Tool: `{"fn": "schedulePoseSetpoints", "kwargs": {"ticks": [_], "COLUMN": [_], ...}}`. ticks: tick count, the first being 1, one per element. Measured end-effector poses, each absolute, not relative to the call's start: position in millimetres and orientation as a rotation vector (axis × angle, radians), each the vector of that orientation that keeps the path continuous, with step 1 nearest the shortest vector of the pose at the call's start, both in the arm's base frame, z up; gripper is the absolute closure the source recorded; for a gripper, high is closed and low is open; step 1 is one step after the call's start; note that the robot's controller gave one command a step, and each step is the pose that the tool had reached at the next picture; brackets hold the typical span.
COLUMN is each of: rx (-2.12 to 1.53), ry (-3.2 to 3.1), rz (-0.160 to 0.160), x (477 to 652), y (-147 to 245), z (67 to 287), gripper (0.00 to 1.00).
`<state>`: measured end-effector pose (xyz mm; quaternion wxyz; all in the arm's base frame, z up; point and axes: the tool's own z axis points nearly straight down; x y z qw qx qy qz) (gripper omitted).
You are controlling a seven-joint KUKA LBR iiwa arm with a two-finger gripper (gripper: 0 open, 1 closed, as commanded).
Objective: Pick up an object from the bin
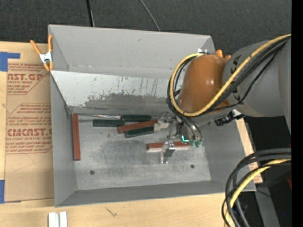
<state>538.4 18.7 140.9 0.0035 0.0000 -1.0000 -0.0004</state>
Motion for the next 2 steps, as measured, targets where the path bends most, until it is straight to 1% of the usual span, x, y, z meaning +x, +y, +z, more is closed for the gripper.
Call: {"fn": "schedulePoseSetpoints", "kwargs": {"ticks": [1, 2], "rx": [0.000, 0.336], "ry": [-3.142, -3.132], "rz": [-0.001, 0.000], "x": [540.4, 533.7], "y": [18.7, -24.7], "z": [145.0, 75.7], "gripper": [0.00, 1.00]}}
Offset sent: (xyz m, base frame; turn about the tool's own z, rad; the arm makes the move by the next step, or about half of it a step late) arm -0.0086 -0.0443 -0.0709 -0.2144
